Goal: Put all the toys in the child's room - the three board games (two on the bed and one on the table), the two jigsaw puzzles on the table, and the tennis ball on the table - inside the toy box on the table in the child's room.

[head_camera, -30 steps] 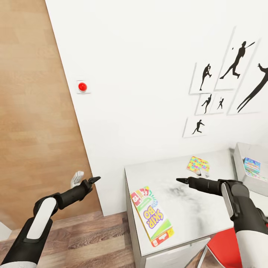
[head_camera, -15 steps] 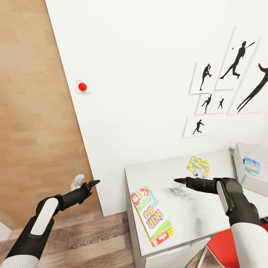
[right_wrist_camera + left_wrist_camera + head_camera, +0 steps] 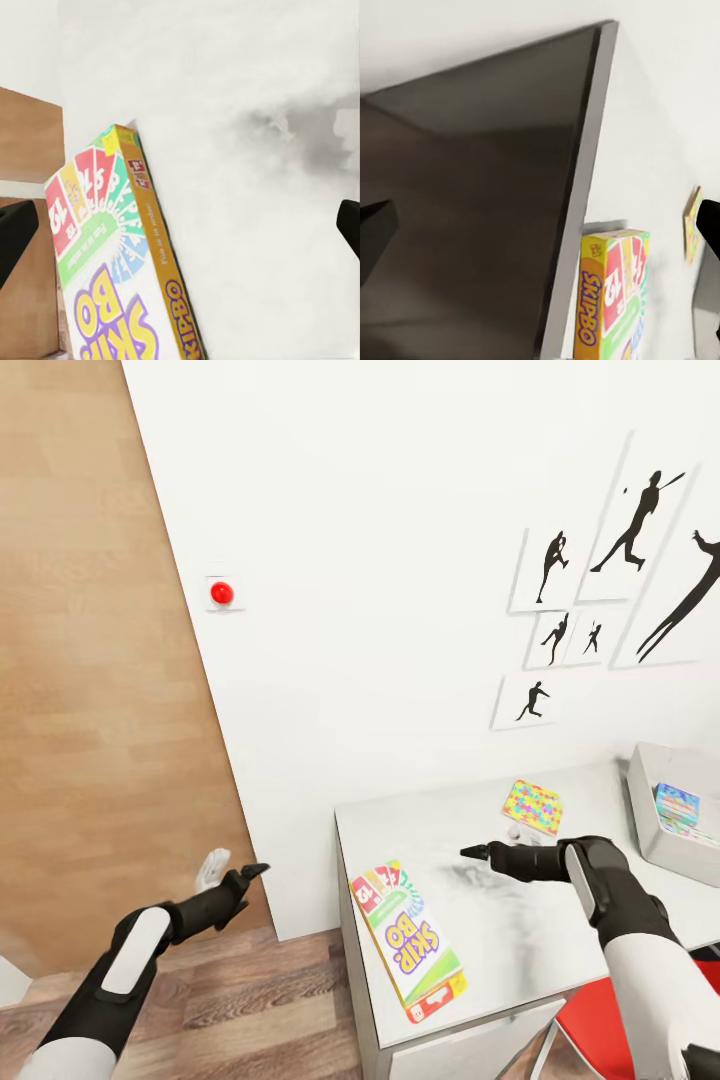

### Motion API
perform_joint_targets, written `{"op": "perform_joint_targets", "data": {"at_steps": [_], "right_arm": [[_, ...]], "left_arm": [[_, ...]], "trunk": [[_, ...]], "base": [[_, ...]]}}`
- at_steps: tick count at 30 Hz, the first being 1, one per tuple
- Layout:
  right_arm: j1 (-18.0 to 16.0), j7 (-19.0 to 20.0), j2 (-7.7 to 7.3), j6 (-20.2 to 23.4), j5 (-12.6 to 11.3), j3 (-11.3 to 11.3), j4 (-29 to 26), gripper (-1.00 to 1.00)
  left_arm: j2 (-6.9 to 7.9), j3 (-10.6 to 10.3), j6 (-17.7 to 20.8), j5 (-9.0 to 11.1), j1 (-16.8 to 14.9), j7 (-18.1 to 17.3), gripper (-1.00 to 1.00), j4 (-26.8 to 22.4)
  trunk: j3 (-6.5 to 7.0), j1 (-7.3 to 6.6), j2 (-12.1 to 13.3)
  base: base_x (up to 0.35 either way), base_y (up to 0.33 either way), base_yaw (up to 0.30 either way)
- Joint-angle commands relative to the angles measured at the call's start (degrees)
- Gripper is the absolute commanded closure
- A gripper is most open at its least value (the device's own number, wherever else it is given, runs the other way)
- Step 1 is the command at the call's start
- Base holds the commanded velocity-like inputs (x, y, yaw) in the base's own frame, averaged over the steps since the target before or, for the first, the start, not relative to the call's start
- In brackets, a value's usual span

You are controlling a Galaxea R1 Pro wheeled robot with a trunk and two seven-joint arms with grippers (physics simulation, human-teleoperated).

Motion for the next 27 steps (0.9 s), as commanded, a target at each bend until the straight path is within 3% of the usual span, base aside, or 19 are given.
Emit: {"op": "perform_joint_targets", "data": {"at_steps": [1,10,16,27], "right_arm": [[-0.2,0.1,0.05,0.4,0.2,0.0,0.5,-1.0],[-0.1,-0.5,0.08,0.3,0.5,0.3,2.6,-1.0],[2.2,-0.7,0.14,-0.1,0.6,1.9,4.2,-1.0],[3.1,-0.8,0.25,-0.6,0.7,4.7,6.6,-1.0]], "left_arm": [[-0.2,0.0,-0.8,0.1,0.0,-0.2,-1.0,1.4],[-1.67,-0.2,-4.5,0.1,0.1,-0.8,-1.0,7.7],[-3.62,-0.3,-6.6,-0.1,0.2,-1.8,-1.0,11.7],[-4.18,-0.3,-9.1,-0.2,0.2,-2.0,-1.0,13.5]], "trunk": [[-0.09,0.01,-0.1],[-0.09,0.01,-0.1],[-0.09,0.01,-0.1],[-0.09,0.01,-0.1]], "base": [[0.0,0.0,0.0],[0.0,0.0,0.0],[0.0,0.0,0.0],[0.0,0.0,0.0]]}}
